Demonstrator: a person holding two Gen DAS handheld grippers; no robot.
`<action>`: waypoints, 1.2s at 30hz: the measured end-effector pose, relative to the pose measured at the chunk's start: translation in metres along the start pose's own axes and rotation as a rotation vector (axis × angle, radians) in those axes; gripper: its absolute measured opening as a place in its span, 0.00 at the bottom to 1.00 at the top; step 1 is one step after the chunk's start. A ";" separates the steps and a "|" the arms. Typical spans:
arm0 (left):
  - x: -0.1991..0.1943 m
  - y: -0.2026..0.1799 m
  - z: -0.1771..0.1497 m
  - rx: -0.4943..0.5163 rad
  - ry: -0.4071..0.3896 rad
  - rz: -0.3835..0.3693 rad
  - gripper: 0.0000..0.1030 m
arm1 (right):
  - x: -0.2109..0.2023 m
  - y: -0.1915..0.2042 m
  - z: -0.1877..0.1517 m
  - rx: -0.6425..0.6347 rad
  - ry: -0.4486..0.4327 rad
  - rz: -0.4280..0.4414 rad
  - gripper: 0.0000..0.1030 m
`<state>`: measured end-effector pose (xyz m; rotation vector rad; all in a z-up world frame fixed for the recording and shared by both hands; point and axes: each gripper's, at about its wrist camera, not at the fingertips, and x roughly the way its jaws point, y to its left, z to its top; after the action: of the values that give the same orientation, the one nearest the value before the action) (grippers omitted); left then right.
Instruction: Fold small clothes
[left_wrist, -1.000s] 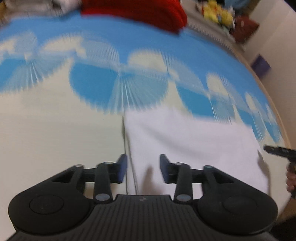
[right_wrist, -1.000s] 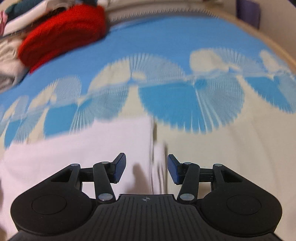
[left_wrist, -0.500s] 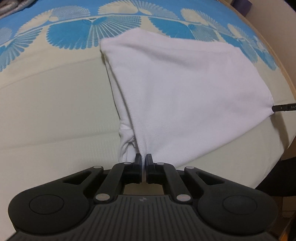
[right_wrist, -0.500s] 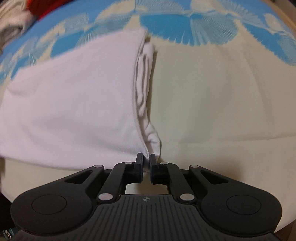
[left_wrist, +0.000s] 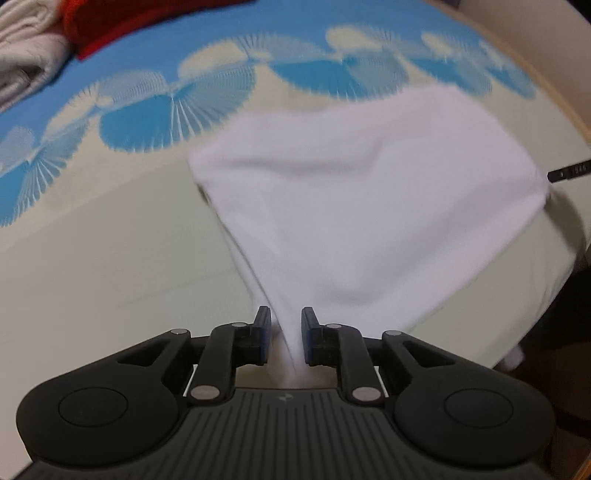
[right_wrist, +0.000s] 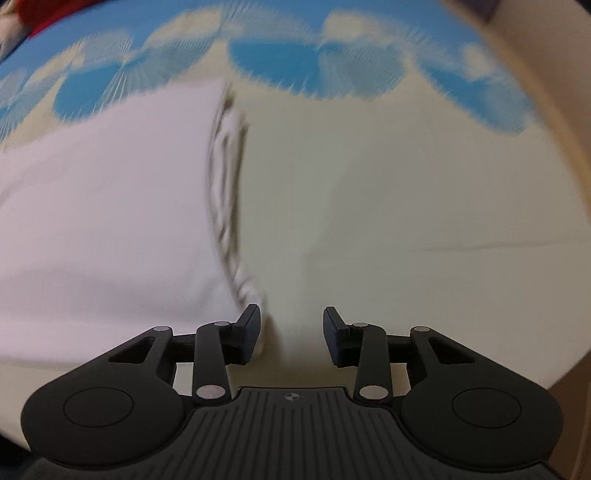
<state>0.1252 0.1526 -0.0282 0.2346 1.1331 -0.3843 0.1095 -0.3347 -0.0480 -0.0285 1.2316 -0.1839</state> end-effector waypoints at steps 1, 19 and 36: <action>-0.001 0.000 0.002 -0.005 -0.008 -0.012 0.18 | -0.005 -0.001 0.000 0.018 -0.035 0.009 0.37; -0.003 -0.026 0.015 0.017 0.007 0.206 0.34 | -0.077 -0.015 0.004 0.125 -0.278 -0.076 0.41; -0.028 -0.092 -0.046 -0.326 -0.169 0.152 0.43 | -0.069 0.026 -0.048 -0.104 -0.404 0.061 0.57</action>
<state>0.0384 0.0906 -0.0209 0.0010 0.9871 -0.0793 0.0457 -0.2943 -0.0030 -0.1126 0.8368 -0.0562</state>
